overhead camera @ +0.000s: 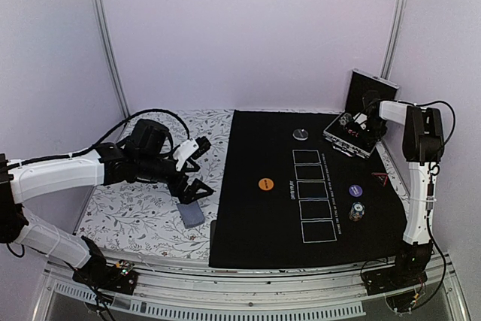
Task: Distribute texas hold em gaming equipment
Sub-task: Pick up the pile of poker chips from the chip case, then place the poker chips pile in the big blind area.
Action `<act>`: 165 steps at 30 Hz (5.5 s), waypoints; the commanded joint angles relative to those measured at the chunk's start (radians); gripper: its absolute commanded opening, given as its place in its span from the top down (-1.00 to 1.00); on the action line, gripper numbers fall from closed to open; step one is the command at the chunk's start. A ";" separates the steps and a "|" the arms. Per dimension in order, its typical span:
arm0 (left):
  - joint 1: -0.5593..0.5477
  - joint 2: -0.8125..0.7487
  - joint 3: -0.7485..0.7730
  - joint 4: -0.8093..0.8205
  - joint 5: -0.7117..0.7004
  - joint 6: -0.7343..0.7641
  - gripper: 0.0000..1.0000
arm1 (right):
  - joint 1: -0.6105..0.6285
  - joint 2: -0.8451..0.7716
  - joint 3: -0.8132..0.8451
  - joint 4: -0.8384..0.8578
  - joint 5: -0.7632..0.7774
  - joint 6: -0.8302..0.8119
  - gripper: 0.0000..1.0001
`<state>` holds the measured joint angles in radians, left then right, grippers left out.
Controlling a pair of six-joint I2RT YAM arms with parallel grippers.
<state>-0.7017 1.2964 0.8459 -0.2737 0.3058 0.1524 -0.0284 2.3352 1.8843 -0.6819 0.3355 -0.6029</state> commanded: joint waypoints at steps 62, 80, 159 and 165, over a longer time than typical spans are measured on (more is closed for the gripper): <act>0.022 0.028 -0.004 0.001 0.019 -0.003 -0.96 | -0.022 0.092 -0.083 0.090 -0.126 -0.081 -0.13; 0.024 0.023 -0.005 0.001 0.025 -0.003 -0.96 | 0.019 0.038 -0.106 0.119 -0.085 -0.095 0.81; -0.223 -0.118 -0.128 0.197 -0.144 -0.228 -0.94 | 0.851 -0.356 -0.535 0.343 -0.989 1.063 0.96; -0.223 0.004 -0.106 0.191 -0.182 -0.227 -0.91 | 0.848 -0.354 -0.591 0.384 -1.004 1.074 0.95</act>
<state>-0.9134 1.2419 0.7315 -0.1169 0.1665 -0.0505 0.8234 1.9705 1.3247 -0.3706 -0.6315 0.4606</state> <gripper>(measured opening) 0.958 0.336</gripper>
